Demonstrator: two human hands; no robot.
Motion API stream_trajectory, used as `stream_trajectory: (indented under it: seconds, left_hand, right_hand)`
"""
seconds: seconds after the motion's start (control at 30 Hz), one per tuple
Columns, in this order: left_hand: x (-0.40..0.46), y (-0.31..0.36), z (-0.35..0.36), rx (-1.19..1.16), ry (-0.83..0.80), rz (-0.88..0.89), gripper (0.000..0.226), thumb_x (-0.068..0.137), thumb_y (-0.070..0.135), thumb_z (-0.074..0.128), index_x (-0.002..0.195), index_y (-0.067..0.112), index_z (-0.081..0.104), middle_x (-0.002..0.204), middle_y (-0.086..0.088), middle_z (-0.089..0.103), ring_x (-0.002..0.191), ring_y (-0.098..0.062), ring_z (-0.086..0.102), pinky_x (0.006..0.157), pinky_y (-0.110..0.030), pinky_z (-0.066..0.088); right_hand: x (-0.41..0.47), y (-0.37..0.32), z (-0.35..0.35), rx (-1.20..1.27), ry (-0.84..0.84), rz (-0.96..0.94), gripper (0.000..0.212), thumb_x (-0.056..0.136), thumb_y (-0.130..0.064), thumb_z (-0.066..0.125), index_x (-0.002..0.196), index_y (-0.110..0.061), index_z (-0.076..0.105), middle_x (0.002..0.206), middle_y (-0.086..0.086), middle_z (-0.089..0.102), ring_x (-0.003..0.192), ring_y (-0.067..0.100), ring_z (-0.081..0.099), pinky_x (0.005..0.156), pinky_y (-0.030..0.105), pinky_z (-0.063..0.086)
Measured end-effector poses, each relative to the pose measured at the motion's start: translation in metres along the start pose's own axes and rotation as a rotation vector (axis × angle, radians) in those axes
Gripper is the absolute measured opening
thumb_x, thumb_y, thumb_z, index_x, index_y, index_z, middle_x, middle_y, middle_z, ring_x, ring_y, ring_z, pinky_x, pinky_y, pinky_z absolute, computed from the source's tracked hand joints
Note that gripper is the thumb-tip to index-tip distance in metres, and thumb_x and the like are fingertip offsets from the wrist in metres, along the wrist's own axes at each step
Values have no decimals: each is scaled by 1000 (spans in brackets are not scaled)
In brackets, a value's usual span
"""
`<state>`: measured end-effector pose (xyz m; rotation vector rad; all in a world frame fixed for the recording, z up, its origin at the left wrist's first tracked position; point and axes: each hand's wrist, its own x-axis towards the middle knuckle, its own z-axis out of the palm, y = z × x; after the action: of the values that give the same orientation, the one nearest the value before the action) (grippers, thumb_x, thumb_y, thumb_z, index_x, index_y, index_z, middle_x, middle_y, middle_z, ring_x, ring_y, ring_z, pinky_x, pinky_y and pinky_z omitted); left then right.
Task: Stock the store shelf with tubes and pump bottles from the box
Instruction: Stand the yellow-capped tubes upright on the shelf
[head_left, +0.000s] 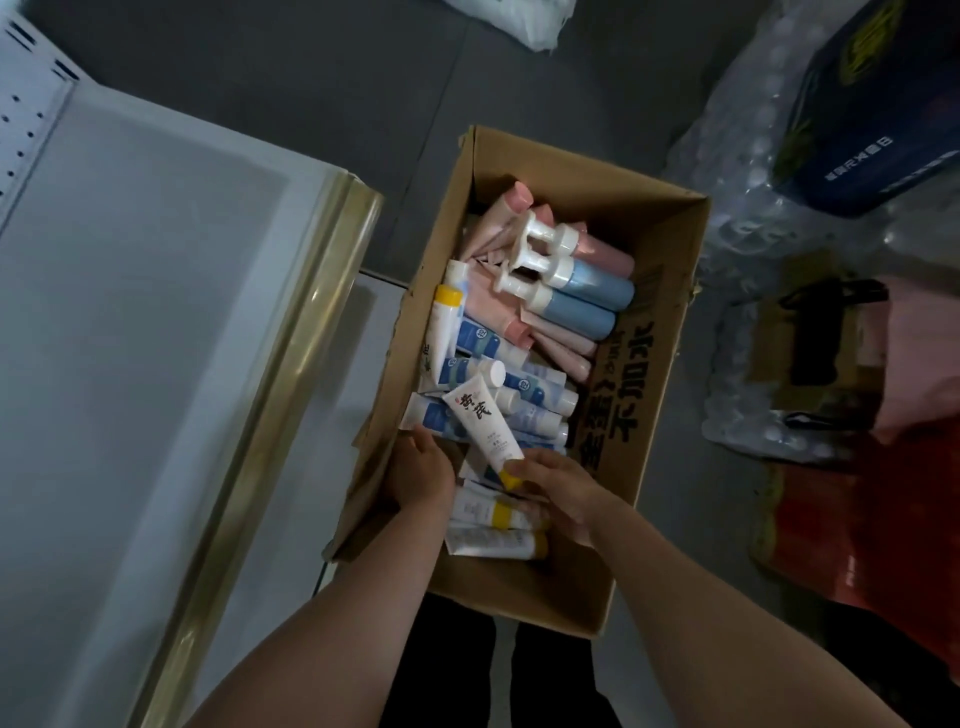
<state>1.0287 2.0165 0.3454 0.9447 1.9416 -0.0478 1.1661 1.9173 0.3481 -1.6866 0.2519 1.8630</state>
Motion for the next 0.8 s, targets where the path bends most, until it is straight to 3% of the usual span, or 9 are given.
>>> stream_trajectory:
  seconds: [0.07,0.13,0.17,0.27,0.37,0.43,0.53,0.67,0.8]
  left_hand:
    - [6,-4,16,36,-134,-83,56,104,49,21,127,13,56,126,-18,61,104,-33,63,89,-45,53]
    - [3,-8,30,-5,-314,-258,59,100,59,24,119,14,55,111,-19,65,85,-29,67,67,-37,58]
    - [1,-11,36,3,-385,-323,62,98,63,26,123,14,54,109,-19,65,86,-30,67,63,-36,58]
    - [3,-24,51,79,-475,-403,65,96,66,30,138,19,46,116,-16,57,100,-34,64,67,-39,58]
    - [14,-30,60,161,-456,-396,64,96,64,32,138,18,46,105,-13,56,92,-32,65,64,-38,60]
    - [21,-32,67,289,-427,-315,66,96,64,31,134,14,51,109,-14,60,92,-32,66,70,-39,61]
    - [28,-41,74,368,-344,-222,68,90,66,45,129,10,54,120,-16,62,99,-34,65,66,-38,59]
    - [34,-61,80,196,-259,-294,57,79,38,73,126,14,51,115,-17,61,98,-40,64,76,-48,60]
    - [11,-56,66,139,-228,-222,62,84,25,68,139,27,37,129,-15,53,109,-39,58,83,-44,58]
  right_hand:
    - [-2,-3,-1,82,-9,-53,34,87,-15,75,119,-14,64,106,5,71,90,15,69,70,25,55]
    - [-3,-7,3,156,-19,-71,30,90,-15,72,119,-13,64,97,1,73,81,11,70,69,25,54]
    - [-2,-7,3,185,-22,-76,28,91,-16,70,118,-13,64,94,0,74,81,9,70,72,25,54]
    - [6,-5,3,256,-22,-84,32,91,-16,70,122,-12,63,99,1,75,91,12,71,82,29,57]
    - [15,-1,1,274,-14,-104,40,89,-16,72,127,-10,61,111,6,74,103,19,70,97,37,54]
    - [17,-1,1,270,-10,-116,38,89,-15,72,126,-11,62,106,4,74,97,15,71,93,35,54]
    - [17,1,1,284,-15,-129,36,90,-16,71,125,-12,63,102,2,74,90,12,71,82,30,56]
    - [13,0,0,286,-30,-149,29,90,-13,70,119,-12,65,97,2,74,86,12,70,80,29,55]
    - [-4,1,1,275,-56,-184,19,91,-9,68,109,-10,65,96,4,72,84,13,69,70,25,55]
